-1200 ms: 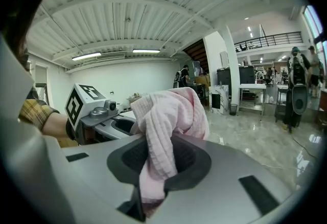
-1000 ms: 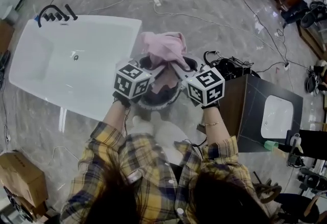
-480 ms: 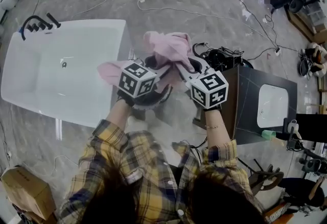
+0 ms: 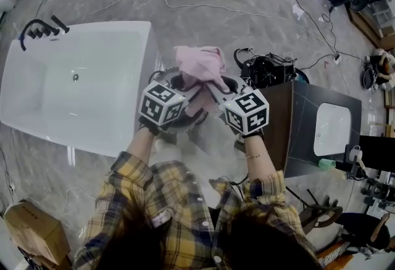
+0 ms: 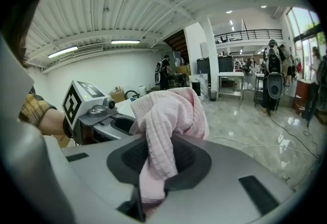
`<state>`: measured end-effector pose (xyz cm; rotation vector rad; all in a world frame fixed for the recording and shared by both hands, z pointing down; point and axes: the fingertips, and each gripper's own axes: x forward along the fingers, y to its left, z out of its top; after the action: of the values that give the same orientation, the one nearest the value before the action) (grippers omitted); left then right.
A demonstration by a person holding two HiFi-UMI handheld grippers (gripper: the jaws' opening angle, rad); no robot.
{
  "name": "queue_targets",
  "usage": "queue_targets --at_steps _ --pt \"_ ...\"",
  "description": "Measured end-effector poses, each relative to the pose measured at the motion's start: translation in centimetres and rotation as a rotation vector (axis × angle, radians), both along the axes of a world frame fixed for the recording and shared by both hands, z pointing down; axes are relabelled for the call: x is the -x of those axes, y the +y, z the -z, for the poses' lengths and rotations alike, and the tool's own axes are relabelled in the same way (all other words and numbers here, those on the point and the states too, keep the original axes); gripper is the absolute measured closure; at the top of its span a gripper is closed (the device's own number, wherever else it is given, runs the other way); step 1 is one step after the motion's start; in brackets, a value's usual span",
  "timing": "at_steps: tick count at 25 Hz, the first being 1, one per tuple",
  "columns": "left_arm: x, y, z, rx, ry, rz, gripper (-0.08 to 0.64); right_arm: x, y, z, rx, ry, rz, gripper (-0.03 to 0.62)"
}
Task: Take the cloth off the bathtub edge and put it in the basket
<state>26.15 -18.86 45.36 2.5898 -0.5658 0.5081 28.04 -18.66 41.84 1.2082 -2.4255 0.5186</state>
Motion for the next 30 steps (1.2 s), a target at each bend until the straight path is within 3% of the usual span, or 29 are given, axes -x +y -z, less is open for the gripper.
queue_targets --at_steps 13,21,30 --pt "4.6 -0.9 -9.9 0.054 -0.093 0.056 0.399 4.4 -1.2 -10.0 0.11 0.013 0.038 0.508" --pt "7.8 -0.7 -17.6 0.132 -0.142 0.091 0.399 7.2 -1.2 -17.6 0.194 0.027 0.051 0.508" --pt "8.7 0.6 -26.9 0.249 -0.202 0.118 0.399 7.5 -0.4 -27.0 0.296 0.022 0.038 0.508"
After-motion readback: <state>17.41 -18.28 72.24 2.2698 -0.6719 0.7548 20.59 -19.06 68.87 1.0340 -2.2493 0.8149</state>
